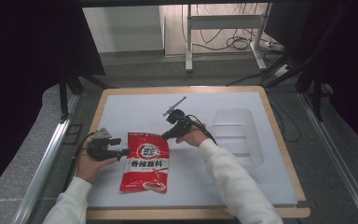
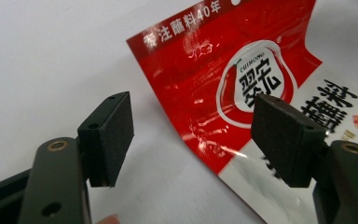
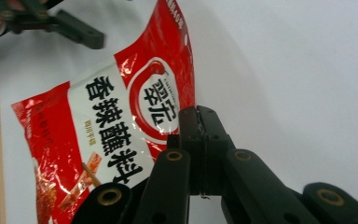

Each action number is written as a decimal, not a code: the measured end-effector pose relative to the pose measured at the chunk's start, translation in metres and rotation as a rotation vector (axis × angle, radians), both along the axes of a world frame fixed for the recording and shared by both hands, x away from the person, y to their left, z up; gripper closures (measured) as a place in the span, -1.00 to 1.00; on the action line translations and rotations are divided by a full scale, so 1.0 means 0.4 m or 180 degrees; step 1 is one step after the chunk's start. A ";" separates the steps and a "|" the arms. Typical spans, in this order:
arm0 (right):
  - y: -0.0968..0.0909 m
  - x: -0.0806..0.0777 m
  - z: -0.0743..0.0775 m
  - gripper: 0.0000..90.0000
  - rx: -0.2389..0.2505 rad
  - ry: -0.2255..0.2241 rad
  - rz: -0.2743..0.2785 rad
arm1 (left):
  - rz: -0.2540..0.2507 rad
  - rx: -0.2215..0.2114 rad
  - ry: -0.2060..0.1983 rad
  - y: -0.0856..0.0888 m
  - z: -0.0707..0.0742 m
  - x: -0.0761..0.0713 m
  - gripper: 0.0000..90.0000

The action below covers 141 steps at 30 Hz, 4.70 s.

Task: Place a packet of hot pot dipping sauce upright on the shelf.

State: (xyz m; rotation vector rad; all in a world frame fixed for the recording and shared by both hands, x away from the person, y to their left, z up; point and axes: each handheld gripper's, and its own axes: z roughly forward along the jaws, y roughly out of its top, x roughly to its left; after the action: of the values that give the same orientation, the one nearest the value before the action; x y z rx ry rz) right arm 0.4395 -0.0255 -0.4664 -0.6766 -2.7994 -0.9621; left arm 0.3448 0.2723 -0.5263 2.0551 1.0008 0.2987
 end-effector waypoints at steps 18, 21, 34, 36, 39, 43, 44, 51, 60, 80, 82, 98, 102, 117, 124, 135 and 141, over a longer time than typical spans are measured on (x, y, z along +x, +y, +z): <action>-0.009 -0.026 0.006 0.98 0.0054 -0.0090 0.0180 | -0.0444 0.0037 0.0159 -0.035 -0.031 0.089 0.04; -0.010 -0.027 0.002 0.98 0.0038 -0.0063 0.0164 | -0.0438 0.0216 0.0142 -0.033 -0.021 0.071 0.37; -0.027 -0.036 0.000 0.97 0.0023 -0.0092 0.0121 | -0.0657 0.0462 -0.0076 -0.044 0.018 0.003 0.98; -0.030 -0.039 -0.001 0.96 0.0008 -0.0084 0.0110 | -0.0649 0.0497 -0.0118 -0.048 0.020 -0.004 0.99; -0.035 -0.043 -0.004 0.84 -0.0014 -0.0064 0.0107 | -0.0651 0.0503 -0.0137 -0.047 0.019 -0.011 0.99; -0.035 -0.041 -0.006 0.59 -0.0048 -0.0081 0.0075 | -0.0645 0.0502 -0.0139 -0.041 0.011 -0.014 1.00; -0.035 -0.037 -0.006 0.40 -0.0054 -0.0106 0.0031 | -0.0642 0.0502 -0.0145 -0.039 0.011 -0.015 1.00; -0.002 -0.016 -0.001 -0.04 -0.0121 -0.0297 -0.0103 | -0.0644 0.0505 -0.0165 -0.040 0.011 -0.014 1.00; 0.067 0.010 -0.025 -0.05 -0.0235 -0.0203 0.0041 | -0.0659 0.0524 -0.0177 -0.042 0.012 -0.014 1.00; 0.080 -0.002 -0.028 0.97 -0.0270 0.0086 0.0550 | -0.0459 0.0276 -0.0331 -0.021 0.035 -0.028 0.74; 0.076 -0.009 -0.011 0.97 -0.0264 0.0055 0.0564 | -0.0366 0.0177 -0.0380 -0.012 0.047 -0.040 0.39; 0.028 -0.055 0.121 0.97 0.0007 0.0013 0.0565 | 0.0144 -0.0018 -0.0201 0.043 0.025 -0.066 -0.10; 0.024 -0.070 0.147 0.97 0.0039 -0.0031 0.0602 | 0.0104 0.0021 -0.0178 0.041 0.020 -0.065 -0.10; 0.019 -0.161 0.272 0.98 0.0083 -0.0420 0.0792 | 0.0098 -0.0011 -0.0179 0.031 0.020 -0.067 -0.11; 0.022 -0.172 0.304 0.98 0.0016 -0.0530 0.0866 | 0.0071 0.0003 -0.0166 0.030 0.017 -0.066 -0.12; -0.008 -0.158 0.342 0.98 0.0006 -0.0617 0.0742 | 0.0072 -0.0006 -0.0163 0.033 0.016 -0.064 -0.12; -0.049 -0.143 0.368 0.98 0.0042 -0.0640 0.0601 | 0.0061 0.0004 -0.0155 0.031 0.016 -0.063 -0.13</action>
State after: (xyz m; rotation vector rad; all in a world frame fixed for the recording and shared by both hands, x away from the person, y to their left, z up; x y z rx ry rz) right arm 0.3823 -0.0452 -0.3192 -0.3212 -2.9577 -1.0640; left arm 0.3195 0.2847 -0.5201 2.0308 0.9915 0.3577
